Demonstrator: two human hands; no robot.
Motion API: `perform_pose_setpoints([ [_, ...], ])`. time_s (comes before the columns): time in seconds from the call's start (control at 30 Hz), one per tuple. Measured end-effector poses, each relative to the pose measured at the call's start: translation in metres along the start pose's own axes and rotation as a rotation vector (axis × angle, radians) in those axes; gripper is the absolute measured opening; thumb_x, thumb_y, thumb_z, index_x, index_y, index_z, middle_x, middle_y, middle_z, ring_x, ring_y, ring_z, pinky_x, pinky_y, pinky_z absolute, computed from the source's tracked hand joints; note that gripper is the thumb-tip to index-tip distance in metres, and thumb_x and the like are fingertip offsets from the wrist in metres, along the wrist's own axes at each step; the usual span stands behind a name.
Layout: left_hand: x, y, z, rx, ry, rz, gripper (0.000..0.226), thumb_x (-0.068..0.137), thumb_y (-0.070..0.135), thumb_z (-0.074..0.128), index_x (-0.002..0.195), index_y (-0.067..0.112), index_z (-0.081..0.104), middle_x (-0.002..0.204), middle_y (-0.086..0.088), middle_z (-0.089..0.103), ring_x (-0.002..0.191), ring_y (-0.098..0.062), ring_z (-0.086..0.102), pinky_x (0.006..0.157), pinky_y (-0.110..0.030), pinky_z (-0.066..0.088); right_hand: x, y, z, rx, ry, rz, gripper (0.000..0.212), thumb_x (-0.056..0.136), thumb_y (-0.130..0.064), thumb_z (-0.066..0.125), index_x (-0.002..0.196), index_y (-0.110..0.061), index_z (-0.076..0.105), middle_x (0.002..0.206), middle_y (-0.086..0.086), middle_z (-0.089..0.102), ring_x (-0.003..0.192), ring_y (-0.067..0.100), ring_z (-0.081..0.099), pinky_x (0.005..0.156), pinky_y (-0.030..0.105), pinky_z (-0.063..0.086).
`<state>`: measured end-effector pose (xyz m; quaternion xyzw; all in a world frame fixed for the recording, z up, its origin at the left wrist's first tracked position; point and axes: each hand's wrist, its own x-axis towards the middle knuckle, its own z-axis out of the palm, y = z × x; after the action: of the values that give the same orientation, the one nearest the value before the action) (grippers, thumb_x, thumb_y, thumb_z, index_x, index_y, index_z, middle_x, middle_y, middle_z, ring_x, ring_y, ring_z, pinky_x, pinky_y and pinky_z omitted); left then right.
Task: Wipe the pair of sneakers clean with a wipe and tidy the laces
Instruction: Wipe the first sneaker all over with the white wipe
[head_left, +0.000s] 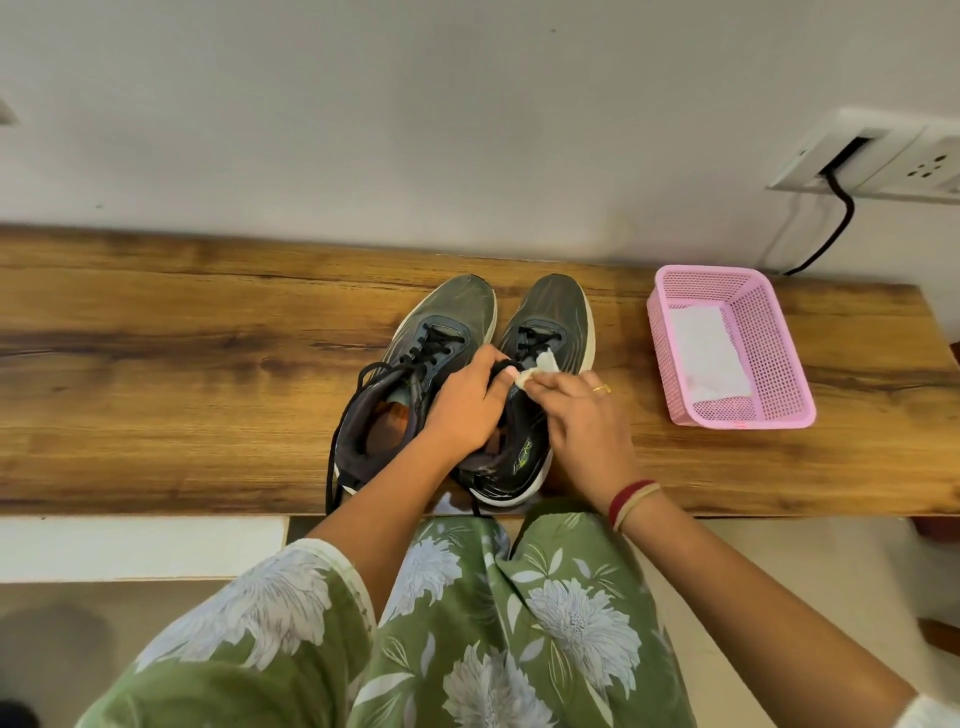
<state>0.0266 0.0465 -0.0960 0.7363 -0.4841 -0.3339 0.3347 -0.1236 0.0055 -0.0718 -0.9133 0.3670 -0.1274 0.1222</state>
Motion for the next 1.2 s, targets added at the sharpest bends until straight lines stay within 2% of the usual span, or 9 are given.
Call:
perform_pose_setpoints([
  [0.07,0.0,0.0,0.0,0.003,0.001,0.006,0.02,0.099,0.029,0.043,0.109,0.013,0.049,0.082,-0.007,0.061,0.079,-0.025,0.058,0.072,-0.039,0.046,0.004,0.006,-0.003,-0.027,-0.01,-0.026,0.037,0.079,0.003,0.06,0.111,-0.015,0.068,0.109,-0.001,0.067,0.084,0.023,0.052,0.07,0.03,0.043],
  [0.2,-0.001,0.0,0.002,0.018,-0.003,0.005,0.02,0.099,0.031,0.042,0.109,0.014,0.048,0.082,-0.008,0.062,0.078,-0.025,0.058,0.071,-0.04,0.046,0.015,0.015,0.001,0.035,0.028,0.21,0.035,0.085,-0.001,0.053,0.113,-0.017,0.067,0.114,-0.002,0.065,0.093,0.022,0.048,0.078,0.029,0.042],
  [0.37,0.001,-0.002,0.0,0.002,0.003,0.017,0.019,0.099,0.028,0.043,0.11,0.013,0.049,0.086,-0.007,0.062,0.082,-0.026,0.059,0.073,-0.04,0.046,0.003,0.001,-0.002,0.056,-0.004,0.005,0.035,0.081,0.002,0.059,0.111,-0.015,0.068,0.109,-0.001,0.066,0.088,0.022,0.051,0.073,0.025,0.038],
  [0.5,-0.001,0.001,0.002,0.022,0.003,0.019,0.021,0.1,0.031,0.041,0.109,0.014,0.048,0.072,0.0,0.056,0.074,-0.024,0.057,0.067,-0.038,0.043,0.018,0.024,-0.003,0.021,-0.003,0.226,0.034,0.088,-0.005,0.052,0.116,-0.02,0.066,0.115,-0.004,0.065,0.093,0.019,0.046,0.075,0.03,0.04],
  [0.8,0.0,-0.001,0.004,0.009,0.015,0.005,0.018,0.099,0.028,0.043,0.107,0.012,0.049,0.074,0.0,0.055,0.075,-0.024,0.056,0.067,-0.036,0.041,-0.032,-0.019,-0.006,0.108,-0.153,-0.11,0.038,0.077,0.001,0.061,0.108,-0.019,0.069,0.103,-0.006,0.065,0.086,0.019,0.054,0.073,0.032,0.048],
  [0.9,0.0,0.001,0.003,-0.001,0.001,-0.001,0.02,0.099,0.028,0.043,0.107,0.011,0.049,0.078,-0.003,0.057,0.078,-0.026,0.056,0.069,-0.037,0.042,-0.025,-0.017,-0.011,0.393,-0.156,0.116,0.035,0.084,-0.001,0.058,0.107,-0.026,0.069,0.103,-0.01,0.065,0.091,0.01,0.055,0.082,0.025,0.044],
  [1.0,0.0,0.001,0.0,-0.012,-0.011,-0.004,0.019,0.1,0.028,0.042,0.107,0.011,0.048,0.081,-0.011,0.061,0.078,-0.027,0.057,0.07,-0.038,0.043,-0.006,-0.007,-0.016,0.598,0.065,0.415,0.033,0.086,-0.001,0.057,0.105,-0.026,0.067,0.098,-0.007,0.063,0.071,0.002,0.052,0.065,0.012,0.042],
  [1.07,0.0,0.001,0.0,-0.015,-0.01,-0.003,0.018,0.1,0.027,0.042,0.107,0.012,0.048,0.079,-0.01,0.06,0.077,-0.027,0.057,0.067,-0.037,0.041,0.0,-0.007,-0.014,0.498,0.064,0.43,0.03,0.086,0.0,0.057,0.106,-0.018,0.069,0.1,-0.003,0.062,0.079,0.005,0.054,0.073,0.01,0.042],
  [1.2,0.0,0.0,0.001,-0.007,-0.004,0.005,0.017,0.099,0.027,0.042,0.105,0.012,0.048,0.072,-0.001,0.054,0.073,-0.023,0.054,0.063,-0.034,0.037,-0.023,-0.028,-0.005,0.402,-0.119,0.345,0.024,0.087,-0.006,0.058,0.107,-0.015,0.068,0.1,-0.006,0.06,0.089,0.008,0.056,0.086,0.019,0.047],
])
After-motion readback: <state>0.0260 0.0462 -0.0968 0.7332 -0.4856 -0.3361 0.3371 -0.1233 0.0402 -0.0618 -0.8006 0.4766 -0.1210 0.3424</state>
